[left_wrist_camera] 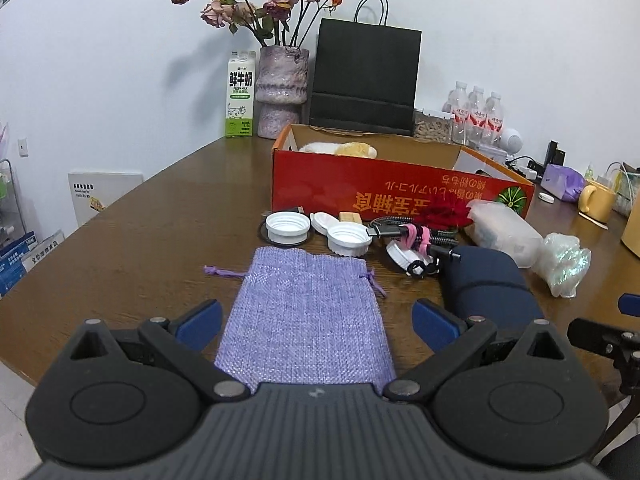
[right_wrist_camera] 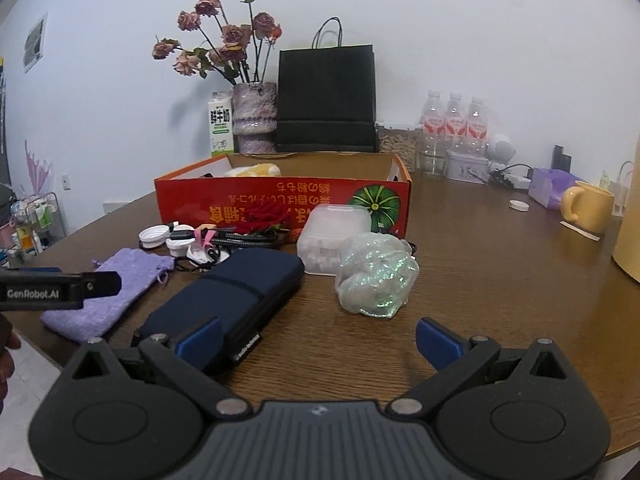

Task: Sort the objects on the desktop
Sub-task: 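Withdraw both tools from the box back toward the remaining items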

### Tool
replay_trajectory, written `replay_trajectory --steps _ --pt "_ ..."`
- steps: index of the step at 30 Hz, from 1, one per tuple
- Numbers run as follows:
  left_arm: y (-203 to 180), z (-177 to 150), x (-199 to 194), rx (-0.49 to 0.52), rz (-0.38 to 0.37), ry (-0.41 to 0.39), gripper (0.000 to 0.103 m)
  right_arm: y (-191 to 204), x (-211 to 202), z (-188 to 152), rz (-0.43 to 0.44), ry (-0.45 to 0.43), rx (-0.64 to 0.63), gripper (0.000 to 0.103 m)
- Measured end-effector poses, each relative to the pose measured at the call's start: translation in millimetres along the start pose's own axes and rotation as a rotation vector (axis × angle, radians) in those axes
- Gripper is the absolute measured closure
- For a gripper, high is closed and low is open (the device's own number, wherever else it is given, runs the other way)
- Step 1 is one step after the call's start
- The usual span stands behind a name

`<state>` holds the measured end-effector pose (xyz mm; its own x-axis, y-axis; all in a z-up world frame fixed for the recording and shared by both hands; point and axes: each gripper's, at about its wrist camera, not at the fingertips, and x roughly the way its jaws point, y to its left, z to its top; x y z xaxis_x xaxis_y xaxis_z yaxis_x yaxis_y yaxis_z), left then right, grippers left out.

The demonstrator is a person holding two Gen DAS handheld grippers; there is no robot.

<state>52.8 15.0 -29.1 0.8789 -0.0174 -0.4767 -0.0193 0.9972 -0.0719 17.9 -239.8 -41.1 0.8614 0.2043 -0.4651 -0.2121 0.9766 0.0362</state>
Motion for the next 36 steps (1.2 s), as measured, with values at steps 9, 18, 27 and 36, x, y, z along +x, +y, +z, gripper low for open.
replay_trajectory --steps 9,18,27,36 --pt "-1 1 9 0.034 0.041 0.036 0.0 5 1 5 0.01 0.003 0.005 0.0" --pt "1 8 28 0.073 0.059 0.091 0.0 36 19 21 0.049 0.037 -0.063 0.0" --pt "10 11 35 0.056 0.039 0.116 0.0 52 45 31 0.067 0.087 -0.036 0.0" --pt "6 16 36 0.066 0.024 0.115 0.0 57 60 34 0.053 0.124 -0.047 0.0"
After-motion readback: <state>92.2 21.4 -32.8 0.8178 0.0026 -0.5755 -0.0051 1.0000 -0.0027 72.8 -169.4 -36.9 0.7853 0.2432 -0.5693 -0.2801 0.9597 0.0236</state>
